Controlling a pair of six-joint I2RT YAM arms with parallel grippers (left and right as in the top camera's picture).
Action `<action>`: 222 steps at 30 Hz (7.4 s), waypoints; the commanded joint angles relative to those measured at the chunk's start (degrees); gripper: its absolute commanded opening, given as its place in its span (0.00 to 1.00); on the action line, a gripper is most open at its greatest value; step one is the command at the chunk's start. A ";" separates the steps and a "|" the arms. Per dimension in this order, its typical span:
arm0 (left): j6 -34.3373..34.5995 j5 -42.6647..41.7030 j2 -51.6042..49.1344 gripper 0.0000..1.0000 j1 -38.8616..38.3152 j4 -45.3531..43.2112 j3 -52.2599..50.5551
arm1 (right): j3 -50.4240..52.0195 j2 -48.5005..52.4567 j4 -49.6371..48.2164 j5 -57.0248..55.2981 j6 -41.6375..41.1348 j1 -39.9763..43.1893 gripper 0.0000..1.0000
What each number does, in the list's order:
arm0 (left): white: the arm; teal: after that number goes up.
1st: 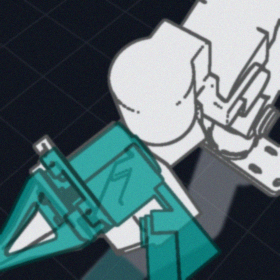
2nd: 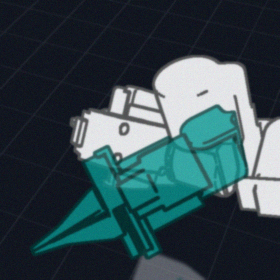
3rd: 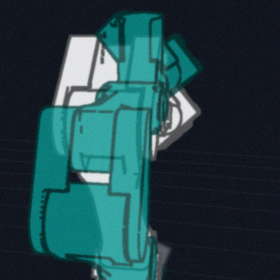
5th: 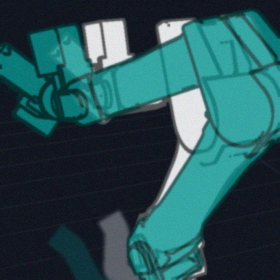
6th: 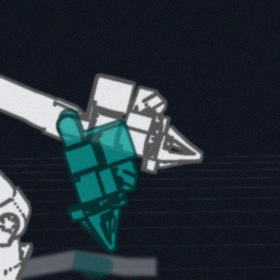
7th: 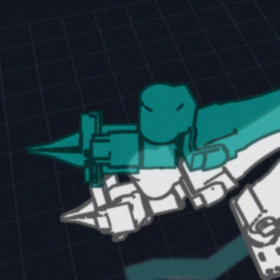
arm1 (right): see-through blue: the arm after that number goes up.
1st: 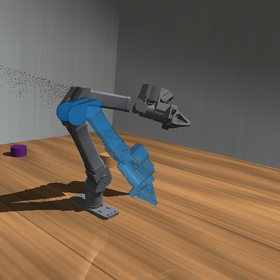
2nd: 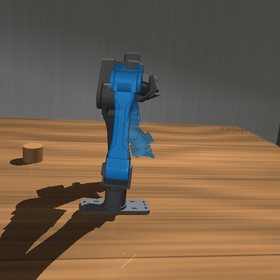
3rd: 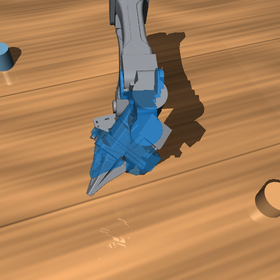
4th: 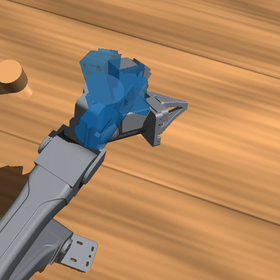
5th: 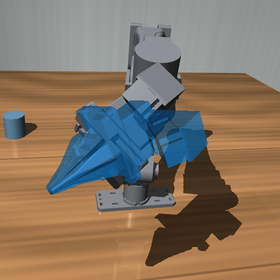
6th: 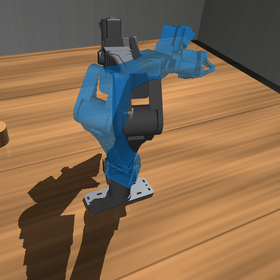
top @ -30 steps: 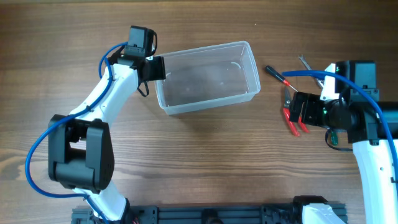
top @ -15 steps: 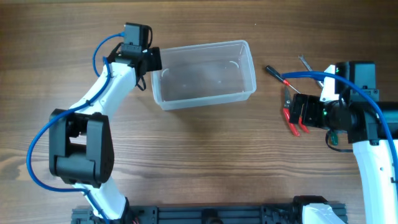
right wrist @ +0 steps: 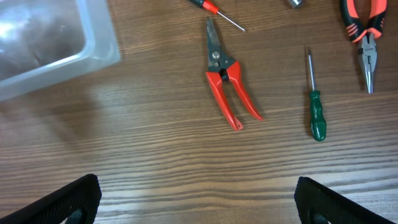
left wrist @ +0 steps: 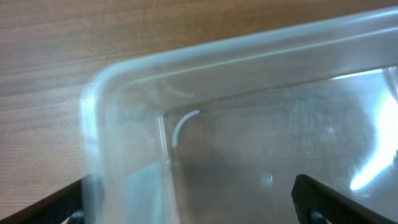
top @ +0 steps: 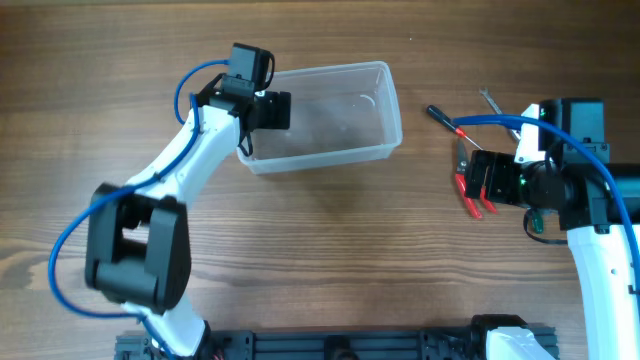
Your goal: Pack container
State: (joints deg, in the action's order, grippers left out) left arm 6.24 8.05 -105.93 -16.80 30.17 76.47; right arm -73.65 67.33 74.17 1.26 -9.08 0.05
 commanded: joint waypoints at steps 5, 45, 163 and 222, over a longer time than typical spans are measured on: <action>3.50 2.49 24.33 1.00 5.40 14.97 0.44 | -0.98 -0.48 0.28 2.67 1.40 0.20 1.00; 20.37 -0.72 31.95 0.90 28.96 42.10 0.42 | -9.22 36.35 -30.42 23.34 22.58 -22.67 0.04; 15.21 -1.16 32.11 1.00 28.92 36.02 0.42 | -24.96 66.29 -17.86 -1.27 43.50 0.26 0.48; 13.66 -1.16 32.11 1.00 28.92 37.20 0.42 | -44.15 24.37 7.85 8.59 18.08 1.07 1.00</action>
State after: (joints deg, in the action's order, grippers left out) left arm 20.64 7.42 -73.82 11.81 67.31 76.77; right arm -118.43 91.90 77.71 9.85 19.09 -4.19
